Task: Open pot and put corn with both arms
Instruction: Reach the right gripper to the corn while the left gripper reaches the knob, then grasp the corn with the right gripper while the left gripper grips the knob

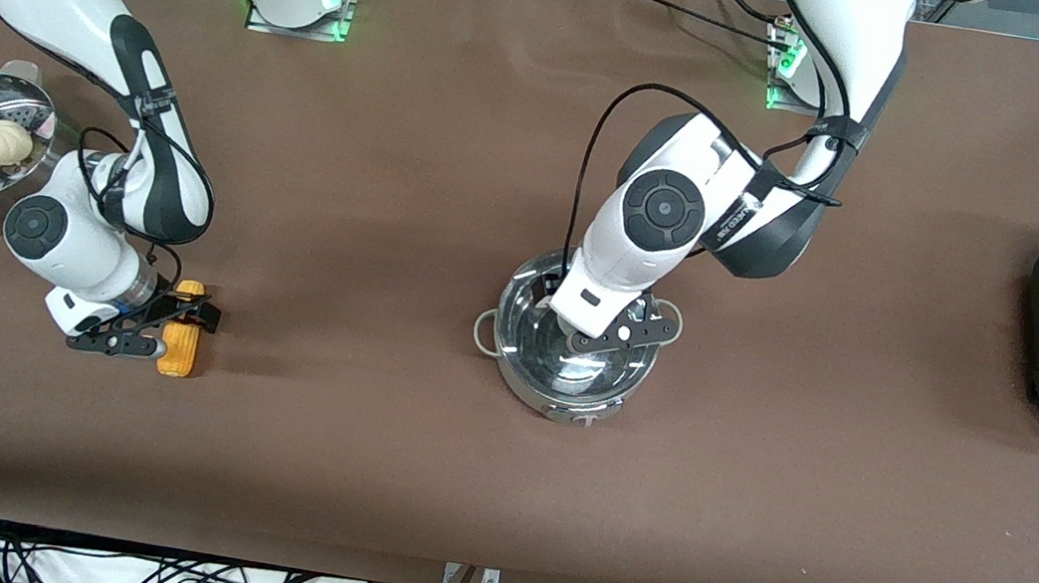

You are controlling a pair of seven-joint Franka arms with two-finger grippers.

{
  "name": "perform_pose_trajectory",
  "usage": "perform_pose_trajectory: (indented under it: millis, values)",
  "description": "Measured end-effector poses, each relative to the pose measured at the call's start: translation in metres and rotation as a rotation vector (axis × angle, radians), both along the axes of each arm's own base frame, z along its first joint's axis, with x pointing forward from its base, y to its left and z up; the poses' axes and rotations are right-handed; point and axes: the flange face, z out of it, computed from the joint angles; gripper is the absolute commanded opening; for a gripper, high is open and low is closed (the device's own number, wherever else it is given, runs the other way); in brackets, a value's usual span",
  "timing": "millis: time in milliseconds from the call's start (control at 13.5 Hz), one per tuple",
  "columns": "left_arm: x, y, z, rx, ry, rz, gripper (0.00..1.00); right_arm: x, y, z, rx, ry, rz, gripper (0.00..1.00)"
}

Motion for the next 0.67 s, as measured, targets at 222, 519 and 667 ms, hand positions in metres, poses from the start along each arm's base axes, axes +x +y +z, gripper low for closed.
perform_pose_trajectory:
  millis: [222,519,667]
  values:
    - [0.002,0.002,-0.004,0.01,-0.004,0.0,0.98,-0.002,-0.001,-0.006,-0.001,0.005,0.015,0.31]
    - [0.007,0.002,-0.016,0.025,-0.03,-0.006,0.94,-0.002,-0.003,-0.007,-0.002,0.005,0.031,0.17]
    - [0.008,0.002,-0.022,0.035,-0.032,-0.009,0.82,-0.001,-0.003,-0.005,-0.002,0.0,0.039,0.17]
